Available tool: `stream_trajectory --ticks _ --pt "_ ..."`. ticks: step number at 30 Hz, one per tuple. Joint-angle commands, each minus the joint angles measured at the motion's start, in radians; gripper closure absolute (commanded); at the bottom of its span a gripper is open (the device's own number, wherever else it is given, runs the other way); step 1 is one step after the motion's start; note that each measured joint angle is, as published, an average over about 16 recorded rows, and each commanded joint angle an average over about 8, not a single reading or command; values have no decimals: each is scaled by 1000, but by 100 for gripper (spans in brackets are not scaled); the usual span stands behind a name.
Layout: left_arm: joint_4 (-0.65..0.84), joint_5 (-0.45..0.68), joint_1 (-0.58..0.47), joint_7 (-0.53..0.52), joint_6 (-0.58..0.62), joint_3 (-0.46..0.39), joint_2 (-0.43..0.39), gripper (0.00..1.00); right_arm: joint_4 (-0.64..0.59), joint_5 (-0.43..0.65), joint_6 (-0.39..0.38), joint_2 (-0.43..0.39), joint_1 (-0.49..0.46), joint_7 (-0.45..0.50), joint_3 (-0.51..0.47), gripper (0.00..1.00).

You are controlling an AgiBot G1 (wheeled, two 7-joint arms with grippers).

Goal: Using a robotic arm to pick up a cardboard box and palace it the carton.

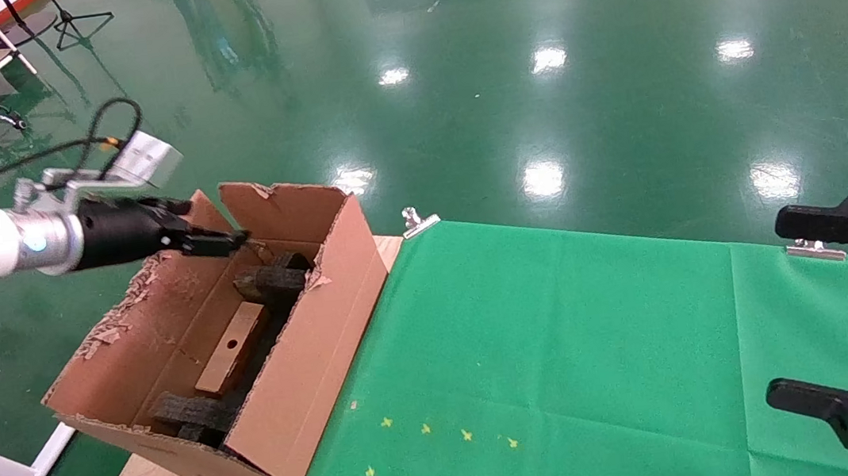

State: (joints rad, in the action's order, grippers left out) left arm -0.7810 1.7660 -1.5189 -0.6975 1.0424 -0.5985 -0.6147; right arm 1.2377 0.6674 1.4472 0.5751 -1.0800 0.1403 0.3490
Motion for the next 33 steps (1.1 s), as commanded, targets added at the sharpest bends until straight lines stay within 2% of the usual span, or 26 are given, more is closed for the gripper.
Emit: stream_trajectory --ticks 1,33 --pt "-17 -32 13 16 15 10 1 0 0 0 0 0 0 0 0 0" --pt "-311 -638 274 314 280 196 3 0 0 0 0 0 0 0 0 0"
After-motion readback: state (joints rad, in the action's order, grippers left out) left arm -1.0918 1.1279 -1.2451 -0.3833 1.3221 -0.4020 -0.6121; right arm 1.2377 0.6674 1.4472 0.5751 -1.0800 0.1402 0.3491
